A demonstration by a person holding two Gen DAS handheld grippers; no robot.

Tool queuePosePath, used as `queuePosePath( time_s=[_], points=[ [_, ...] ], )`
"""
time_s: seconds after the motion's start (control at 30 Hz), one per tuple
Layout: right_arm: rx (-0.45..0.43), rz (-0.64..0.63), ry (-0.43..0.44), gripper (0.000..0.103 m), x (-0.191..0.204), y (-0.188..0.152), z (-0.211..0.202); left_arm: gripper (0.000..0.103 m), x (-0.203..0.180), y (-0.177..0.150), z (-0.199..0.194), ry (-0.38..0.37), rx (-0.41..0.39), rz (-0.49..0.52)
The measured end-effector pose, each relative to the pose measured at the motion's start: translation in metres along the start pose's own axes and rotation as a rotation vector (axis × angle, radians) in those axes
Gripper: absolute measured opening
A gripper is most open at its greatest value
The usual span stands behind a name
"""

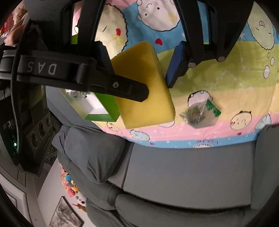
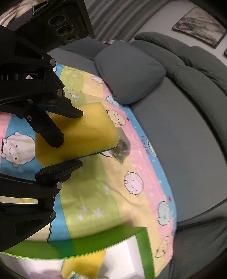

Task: Organize objects
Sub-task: 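Lift the sponge with the right gripper and carry it over the box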

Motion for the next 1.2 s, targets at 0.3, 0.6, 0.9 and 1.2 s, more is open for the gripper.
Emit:
queuePosePath(
  time_s=[0.3, 0.6, 0.9, 1.2],
  points=[
    [-0.083, -0.012, -0.006, 0.053, -0.018, 0.007, -0.043, 0.058, -0.047, 0.014, 0.006, 0.008, -0.056, 0.093],
    [-0.201, 0.062, -0.013, 0.053, -0.051, 0.013, -0.087, 0.058, -0.101, 0.025, 0.021, -0.029, -0.087, 0.186],
    [-0.283, 0.122, -0.016, 0.053, -0.078, 0.013, -0.121, 0.058, -0.137, 0.029, 0.031, -0.045, -0.093, 0.264],
    [-0.331, 0.145, 0.000, 0.053, -0.096, 0.011, -0.144, 0.058, -0.165, 0.031, 0.037, -0.047, -0.089, 0.325]
  ],
)
Point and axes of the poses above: each gripper's, at about its wrist camera, not at the fingertips, and z roughly the way its jaws point, x to its left, y to its top, the point moved 1 cm from there along z, roughly the way its jaws point, and after that the axes turned 15 degrees about y, right-handed, at the moved point
